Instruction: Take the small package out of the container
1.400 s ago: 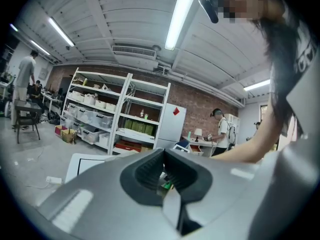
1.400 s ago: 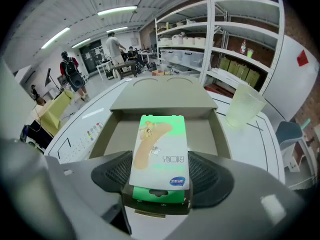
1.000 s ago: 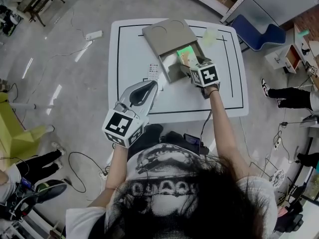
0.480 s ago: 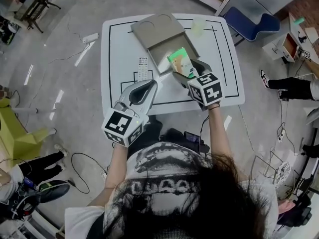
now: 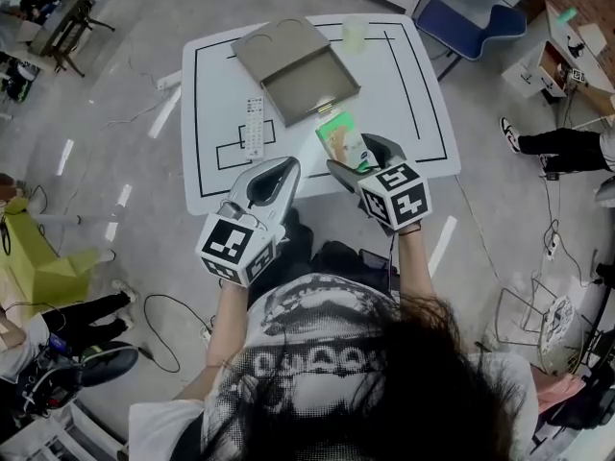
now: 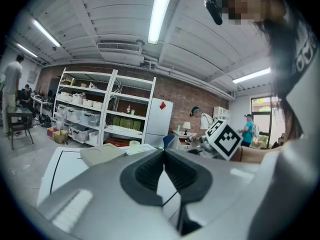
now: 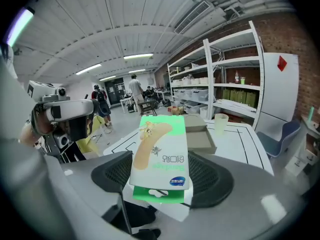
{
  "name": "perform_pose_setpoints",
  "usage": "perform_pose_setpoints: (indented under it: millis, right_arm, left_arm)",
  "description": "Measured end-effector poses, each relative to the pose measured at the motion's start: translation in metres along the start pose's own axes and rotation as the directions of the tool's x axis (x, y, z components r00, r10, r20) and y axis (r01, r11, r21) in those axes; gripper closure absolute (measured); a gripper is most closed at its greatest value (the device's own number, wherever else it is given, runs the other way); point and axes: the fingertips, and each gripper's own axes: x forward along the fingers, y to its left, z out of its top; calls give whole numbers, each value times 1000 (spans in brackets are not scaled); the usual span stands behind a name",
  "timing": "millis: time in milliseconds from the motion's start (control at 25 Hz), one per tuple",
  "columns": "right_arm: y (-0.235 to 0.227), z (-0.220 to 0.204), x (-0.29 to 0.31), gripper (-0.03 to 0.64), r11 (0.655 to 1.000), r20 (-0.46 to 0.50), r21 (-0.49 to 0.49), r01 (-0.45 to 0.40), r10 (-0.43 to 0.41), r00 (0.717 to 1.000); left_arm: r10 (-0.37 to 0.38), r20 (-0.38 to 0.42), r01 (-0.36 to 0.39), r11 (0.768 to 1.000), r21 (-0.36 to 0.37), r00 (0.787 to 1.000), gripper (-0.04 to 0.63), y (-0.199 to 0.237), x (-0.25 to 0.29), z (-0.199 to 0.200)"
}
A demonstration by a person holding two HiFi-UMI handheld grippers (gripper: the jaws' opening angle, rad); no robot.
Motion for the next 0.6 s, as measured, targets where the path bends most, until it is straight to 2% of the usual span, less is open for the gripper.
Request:
perform_pose_setpoints:
  millis: [320,600]
  right_arm:
    - [12,-46,-59,256,1000,9,6,-27,26,1000]
    - [23,-66,-91,256,998,34,19,-68,67,997]
  left_arm:
    - [21,-11,-21,1000,0,1000,595,-67,-10,-17]
    - [43,-33,-42,999,5,999,595,-112,-20,-27]
